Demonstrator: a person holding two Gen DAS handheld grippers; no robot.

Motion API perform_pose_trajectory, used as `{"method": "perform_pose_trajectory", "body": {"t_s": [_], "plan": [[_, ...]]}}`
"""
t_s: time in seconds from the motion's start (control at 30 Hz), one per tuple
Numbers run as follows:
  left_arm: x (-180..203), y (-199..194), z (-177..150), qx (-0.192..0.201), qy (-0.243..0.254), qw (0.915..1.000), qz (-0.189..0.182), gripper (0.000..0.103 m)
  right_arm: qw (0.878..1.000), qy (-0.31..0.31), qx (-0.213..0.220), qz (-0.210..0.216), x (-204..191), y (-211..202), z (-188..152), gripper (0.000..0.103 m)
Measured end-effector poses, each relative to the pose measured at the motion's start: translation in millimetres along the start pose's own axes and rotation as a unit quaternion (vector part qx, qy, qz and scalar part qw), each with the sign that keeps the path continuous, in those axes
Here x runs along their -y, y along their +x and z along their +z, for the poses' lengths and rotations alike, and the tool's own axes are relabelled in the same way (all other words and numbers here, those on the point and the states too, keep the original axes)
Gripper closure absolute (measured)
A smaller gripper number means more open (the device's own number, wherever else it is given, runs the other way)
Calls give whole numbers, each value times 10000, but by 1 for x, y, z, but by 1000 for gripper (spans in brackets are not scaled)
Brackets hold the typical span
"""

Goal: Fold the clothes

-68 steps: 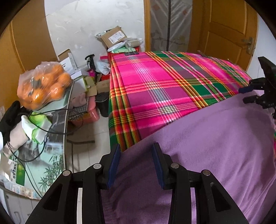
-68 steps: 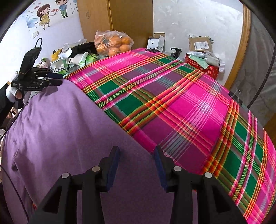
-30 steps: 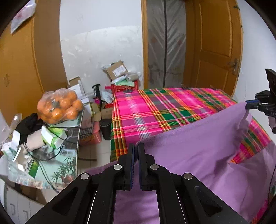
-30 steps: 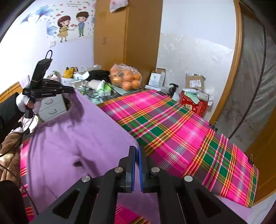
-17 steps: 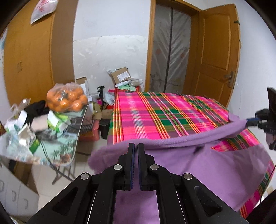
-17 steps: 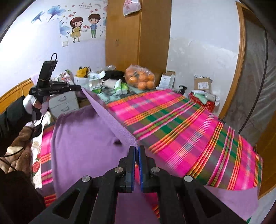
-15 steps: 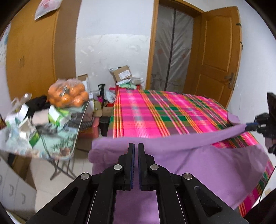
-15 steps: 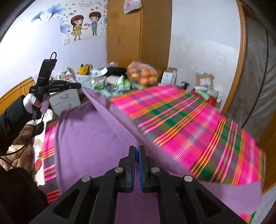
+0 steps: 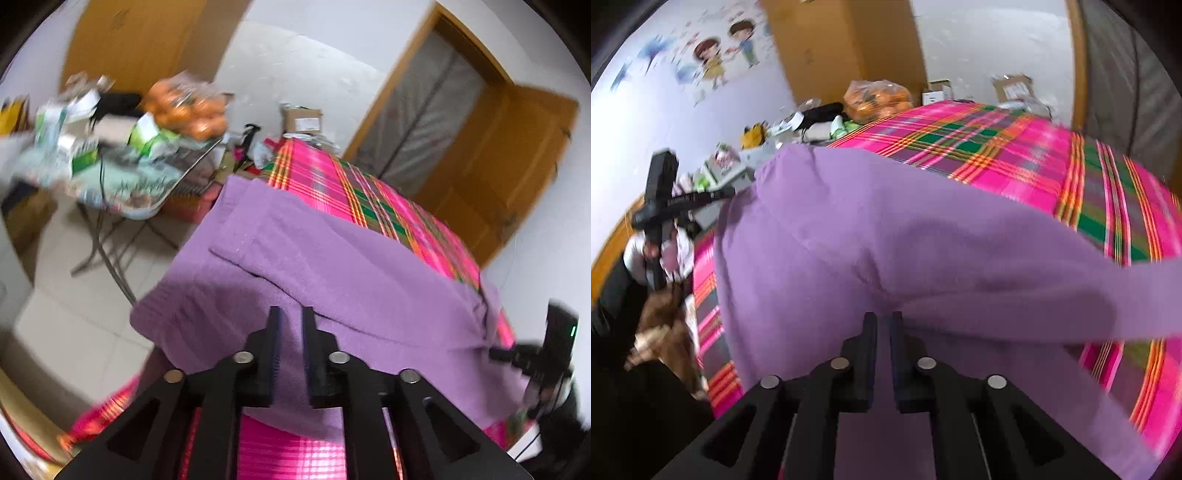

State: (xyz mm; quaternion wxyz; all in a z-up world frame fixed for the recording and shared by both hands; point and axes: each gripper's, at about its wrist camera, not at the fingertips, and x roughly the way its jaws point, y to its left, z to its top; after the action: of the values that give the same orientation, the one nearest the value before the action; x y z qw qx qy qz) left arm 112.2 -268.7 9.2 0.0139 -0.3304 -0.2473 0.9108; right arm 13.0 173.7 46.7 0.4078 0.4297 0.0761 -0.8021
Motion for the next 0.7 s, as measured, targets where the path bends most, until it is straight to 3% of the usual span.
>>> {"method": "perform_pose_trajectory", "body": {"t_s": [0.13,0.2,0.43,0.57,0.7], "plan": [[-3,12,6,35,-521,9985,-135,78,9995,264,-25,199,-5,1,-7,76],[-5,19,9,19,-717,9973,-140,67,9981,502,-69,343,-6,6,-9,71],[-11,42,19,-66,-1215,9926,-41,66,9871,1495,25,575,10,18,-2,69],[-14,43,22,-20,-1282,9917,-26,66,9990,402,154,132,-15,1,7,69],[-17,46,22,-18,-1352,9908,0,66,9962,-691,375,-383,-36,-12,13,69]]}}
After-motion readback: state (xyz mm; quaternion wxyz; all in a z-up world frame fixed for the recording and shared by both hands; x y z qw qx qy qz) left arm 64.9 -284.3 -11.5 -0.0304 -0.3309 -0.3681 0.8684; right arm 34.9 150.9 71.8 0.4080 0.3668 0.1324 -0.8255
